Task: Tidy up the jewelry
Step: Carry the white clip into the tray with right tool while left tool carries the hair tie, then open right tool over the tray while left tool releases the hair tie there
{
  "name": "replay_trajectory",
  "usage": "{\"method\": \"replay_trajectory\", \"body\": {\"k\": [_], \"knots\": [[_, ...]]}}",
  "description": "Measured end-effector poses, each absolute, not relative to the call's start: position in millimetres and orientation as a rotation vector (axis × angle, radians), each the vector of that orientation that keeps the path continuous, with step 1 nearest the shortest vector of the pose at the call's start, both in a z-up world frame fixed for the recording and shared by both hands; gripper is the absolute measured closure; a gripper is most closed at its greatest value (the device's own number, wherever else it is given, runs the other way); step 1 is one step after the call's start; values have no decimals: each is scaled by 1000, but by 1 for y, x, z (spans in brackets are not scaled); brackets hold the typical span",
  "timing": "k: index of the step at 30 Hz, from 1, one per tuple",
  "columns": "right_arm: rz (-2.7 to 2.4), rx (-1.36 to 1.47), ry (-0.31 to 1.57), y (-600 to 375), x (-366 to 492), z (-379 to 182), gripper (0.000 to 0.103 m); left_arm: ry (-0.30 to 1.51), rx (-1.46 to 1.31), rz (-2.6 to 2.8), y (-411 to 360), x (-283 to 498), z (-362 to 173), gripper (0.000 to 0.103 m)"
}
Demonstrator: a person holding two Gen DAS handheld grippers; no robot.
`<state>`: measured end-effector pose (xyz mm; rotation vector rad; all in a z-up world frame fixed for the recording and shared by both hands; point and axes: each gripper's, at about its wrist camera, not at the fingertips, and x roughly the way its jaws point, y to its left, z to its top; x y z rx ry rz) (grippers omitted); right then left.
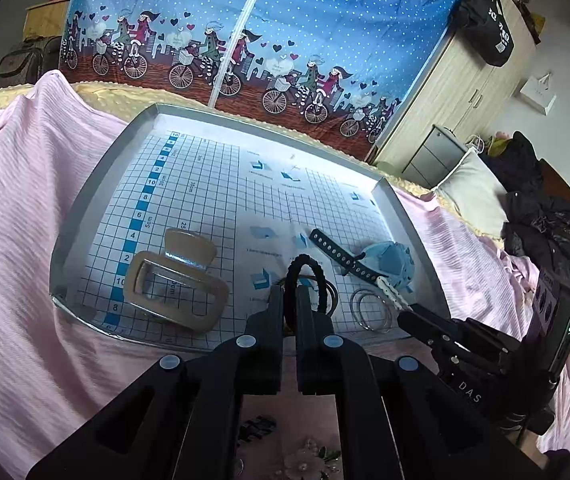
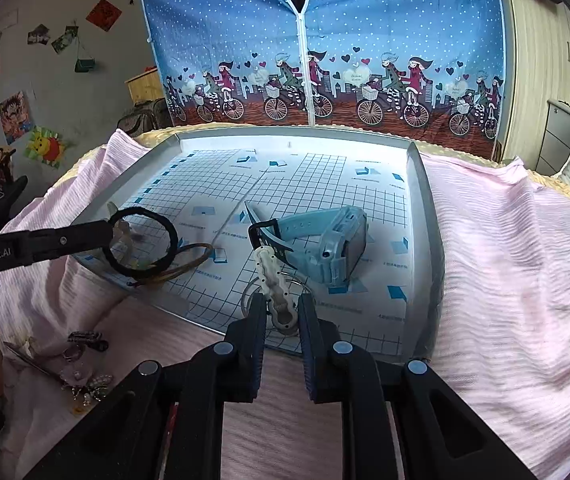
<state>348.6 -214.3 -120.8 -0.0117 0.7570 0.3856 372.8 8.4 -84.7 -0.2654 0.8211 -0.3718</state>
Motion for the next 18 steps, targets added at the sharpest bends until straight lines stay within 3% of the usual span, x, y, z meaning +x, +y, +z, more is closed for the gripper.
{"method": "replay_trajectory", "body": {"k": [6, 9, 11, 12, 15, 17, 18], "knots": [[379, -10, 758, -215, 348, -121, 86, 839, -211, -356, 0, 373, -85, 99], [376, -5, 754, -218, 347, -118, 74, 872, -165, -341, -5, 374, -90, 86], [363, -7, 740, -220, 344, -113, 62, 865, -157, -331, -5, 370, -90, 62], [353, -6, 727, -221, 341, -109, 59, 853, -157, -330, -4, 367, -88, 58], [334, 13, 685, -226, 331, -95, 39, 812, -151, -341, 0, 357, -75, 31], [339, 34, 655, -230, 323, -83, 22, 745, -136, -338, 3, 343, -62, 3], [343, 47, 636, -232, 316, -77, 18, 712, -129, -337, 4, 336, -56, 1]]}}
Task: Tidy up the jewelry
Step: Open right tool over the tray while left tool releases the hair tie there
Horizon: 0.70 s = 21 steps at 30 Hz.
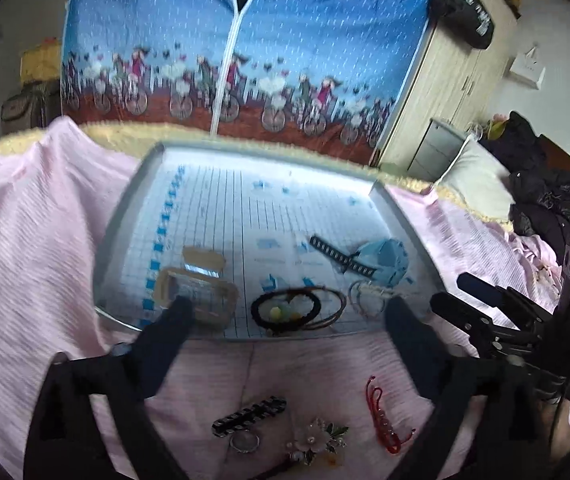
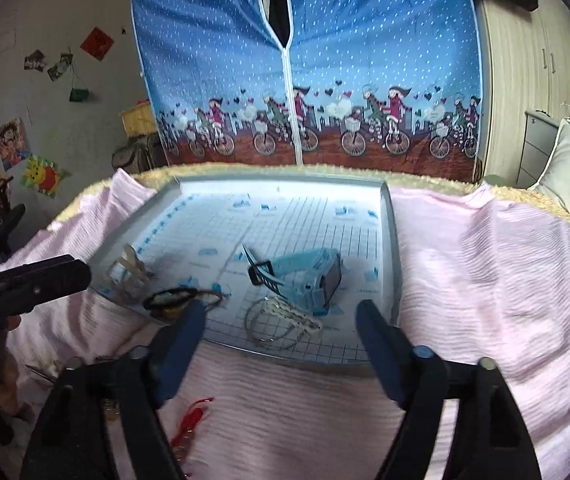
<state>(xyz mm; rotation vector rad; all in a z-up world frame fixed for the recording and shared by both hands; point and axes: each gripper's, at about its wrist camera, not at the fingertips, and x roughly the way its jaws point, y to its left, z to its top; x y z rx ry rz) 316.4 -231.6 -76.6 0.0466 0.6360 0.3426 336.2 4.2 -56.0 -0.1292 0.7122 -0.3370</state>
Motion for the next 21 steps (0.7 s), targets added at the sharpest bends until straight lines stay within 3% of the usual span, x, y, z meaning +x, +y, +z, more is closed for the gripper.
{"method": "replay_trajectory", "body": {"k": [4, 11, 21], "knots": [[368, 76, 554, -237, 286, -50, 0, 557, -74, -327, 5, 302, -27, 1], [391, 37, 404, -230, 237, -10, 0, 457, -125, -302, 9, 251, 9, 1], [413, -14, 313, -213, 165, 6, 0, 437, -98, -182, 37, 177, 23, 1]]}}
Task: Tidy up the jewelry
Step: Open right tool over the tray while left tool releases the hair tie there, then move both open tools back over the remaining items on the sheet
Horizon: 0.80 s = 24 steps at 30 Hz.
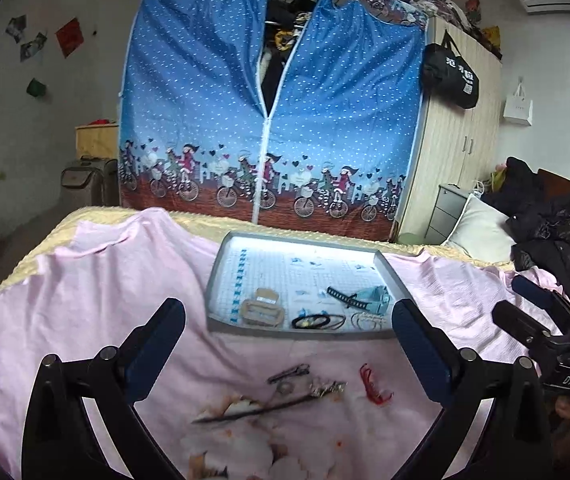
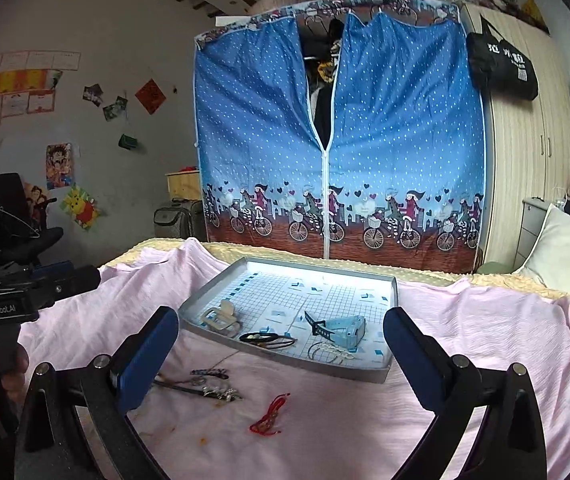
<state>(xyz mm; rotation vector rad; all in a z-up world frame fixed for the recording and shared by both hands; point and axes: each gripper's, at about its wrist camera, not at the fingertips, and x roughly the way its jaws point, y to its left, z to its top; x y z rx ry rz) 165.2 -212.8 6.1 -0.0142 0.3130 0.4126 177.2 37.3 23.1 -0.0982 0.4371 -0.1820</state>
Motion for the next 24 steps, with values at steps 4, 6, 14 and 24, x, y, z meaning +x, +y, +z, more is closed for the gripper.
{"method": "replay_trajectory", "body": {"k": [4, 6, 14, 24], "knots": [[418, -2, 317, -210, 136, 1, 0, 476, -120, -179, 43, 154, 16, 1], [425, -3, 329, -208, 125, -2, 0, 478, -119, -182, 42, 140, 16, 1], [336, -105, 473, -194, 106, -22, 0, 540, -83, -139, 33, 111, 4, 1], [292, -68, 651, -200, 126, -51, 0, 693, -106, -109, 31, 121, -19, 1]]}}
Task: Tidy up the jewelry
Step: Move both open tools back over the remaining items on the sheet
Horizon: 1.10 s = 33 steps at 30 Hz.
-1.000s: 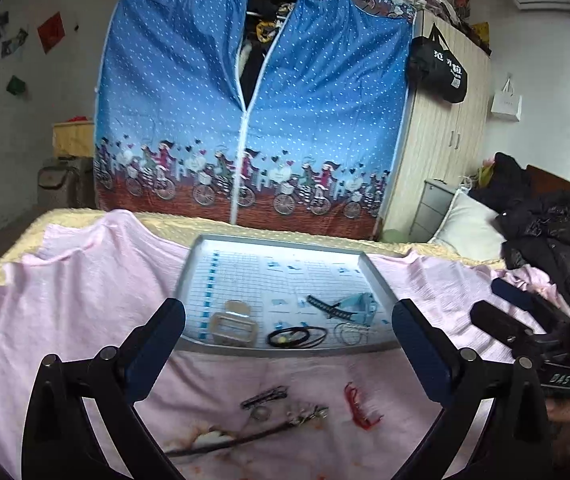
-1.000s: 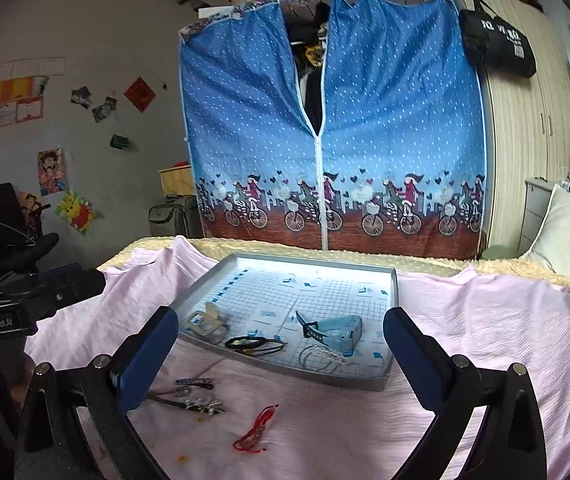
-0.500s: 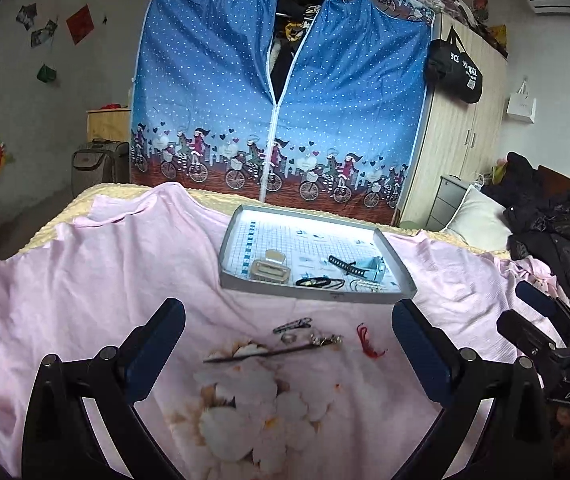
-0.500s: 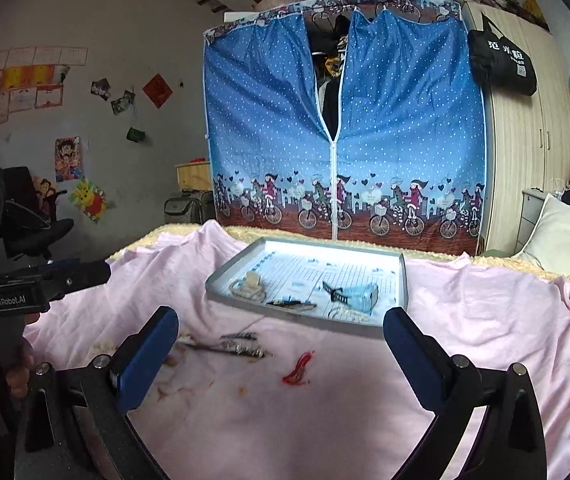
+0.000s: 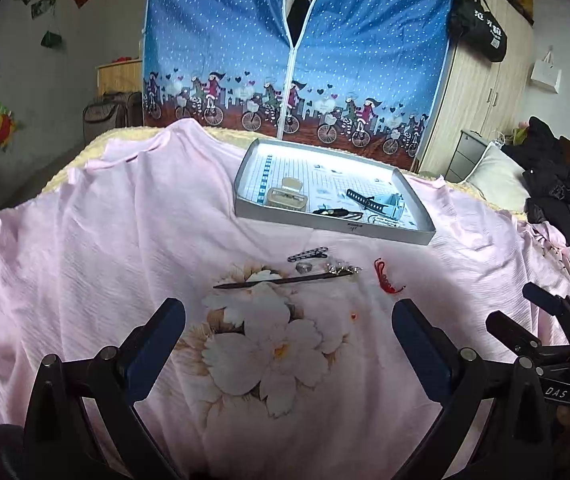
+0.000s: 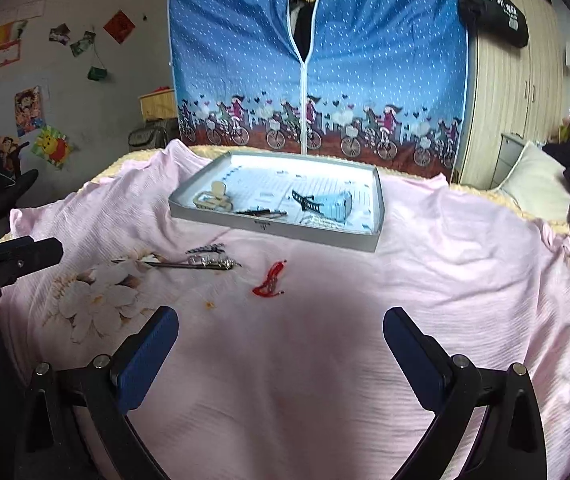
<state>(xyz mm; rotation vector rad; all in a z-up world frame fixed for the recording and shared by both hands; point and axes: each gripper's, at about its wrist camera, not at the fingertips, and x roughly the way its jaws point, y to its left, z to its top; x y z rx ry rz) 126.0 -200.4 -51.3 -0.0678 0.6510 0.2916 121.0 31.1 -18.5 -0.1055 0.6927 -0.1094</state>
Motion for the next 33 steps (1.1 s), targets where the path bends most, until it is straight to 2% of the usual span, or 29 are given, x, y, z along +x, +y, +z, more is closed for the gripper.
{"method": "replay_trajectory", "body": {"k": [18, 22, 28, 33], "knots": [[236, -109, 789, -198, 142, -73, 0, 764, -93, -74, 29, 131, -33, 1], [332, -87, 835, -200, 150, -72, 0, 826, -88, -96, 27, 139, -39, 1], [399, -224, 770, -198, 165, -60, 0, 875, 66, -211, 10, 156, -34, 1], [424, -341, 779, -196, 191, -76, 0, 925, 162, -237, 1, 191, -49, 2]]}}
